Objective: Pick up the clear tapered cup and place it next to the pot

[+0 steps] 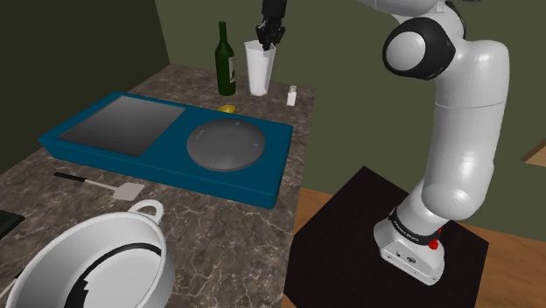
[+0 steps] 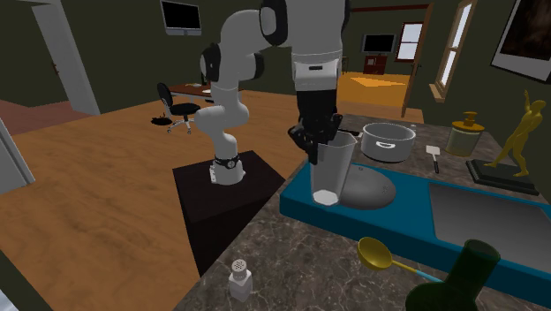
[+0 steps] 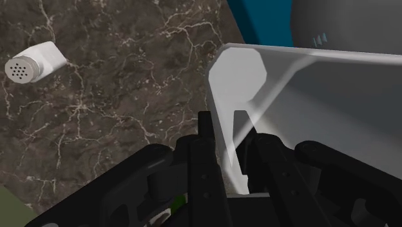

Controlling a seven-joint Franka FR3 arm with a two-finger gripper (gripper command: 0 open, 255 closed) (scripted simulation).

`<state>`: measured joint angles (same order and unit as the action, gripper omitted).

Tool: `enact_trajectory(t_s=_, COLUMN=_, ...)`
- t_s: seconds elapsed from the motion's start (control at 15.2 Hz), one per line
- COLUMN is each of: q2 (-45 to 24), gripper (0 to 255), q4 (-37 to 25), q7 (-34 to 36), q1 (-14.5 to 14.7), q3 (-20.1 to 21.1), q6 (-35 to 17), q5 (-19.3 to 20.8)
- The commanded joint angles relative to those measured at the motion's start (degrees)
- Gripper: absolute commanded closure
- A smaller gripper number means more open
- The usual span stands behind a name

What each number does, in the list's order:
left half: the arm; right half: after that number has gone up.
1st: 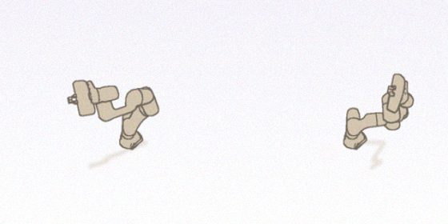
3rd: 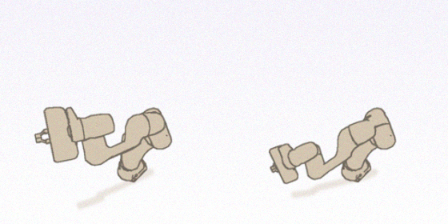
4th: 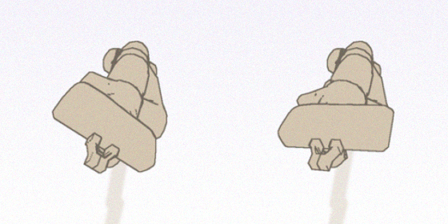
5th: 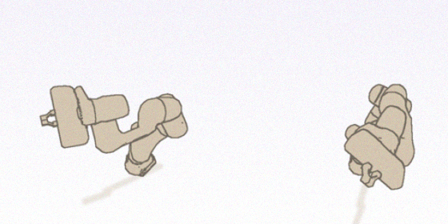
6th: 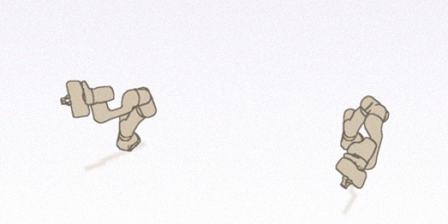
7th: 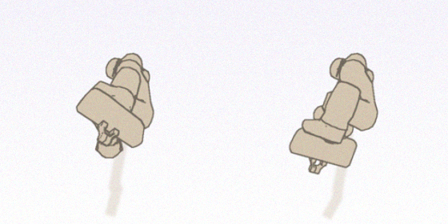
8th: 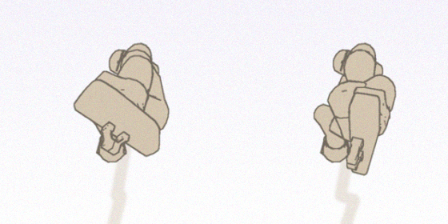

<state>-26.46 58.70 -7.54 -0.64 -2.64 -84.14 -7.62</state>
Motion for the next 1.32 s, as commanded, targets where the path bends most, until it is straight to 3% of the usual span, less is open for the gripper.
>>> enact_trajectory(t_s=0.0, q2=-0.9, gripper=255, q4=-2.9, q7=0.2, q1=-0.1, q3=0.0, q6=2.0, q5=-0.1)
enact_trajectory(t_s=0.26, q2=-4.1, gripper=255, q4=-11.5, q7=0.7, q1=-0.5, q3=0.1, q6=7.3, q5=-0.3)
enact_trajectory(t_s=0.53, q2=-10.0, gripper=255, q4=-24.5, q7=1.6, q1=-1.1, q3=0.5, q6=14.3, q5=-0.6)
enact_trajectory(t_s=0.59, q2=-5.2, gripper=255, q4=-16.2, q7=2.1, q1=0.2, q3=0.4, q6=10.9, q5=-0.3)
enact_trajectory(t_s=0.79, q2=2.6, gripper=255, q4=-3.9, q7=4.7, q1=3.4, q3=0.7, q6=6.1, q5=0.2)
enact_trajectory(t_s=1.25, q2=12.8, gripper=255, q4=10.5, q7=12.3, q1=9.4, q3=3.0, q6=0.9, q5=1.2)
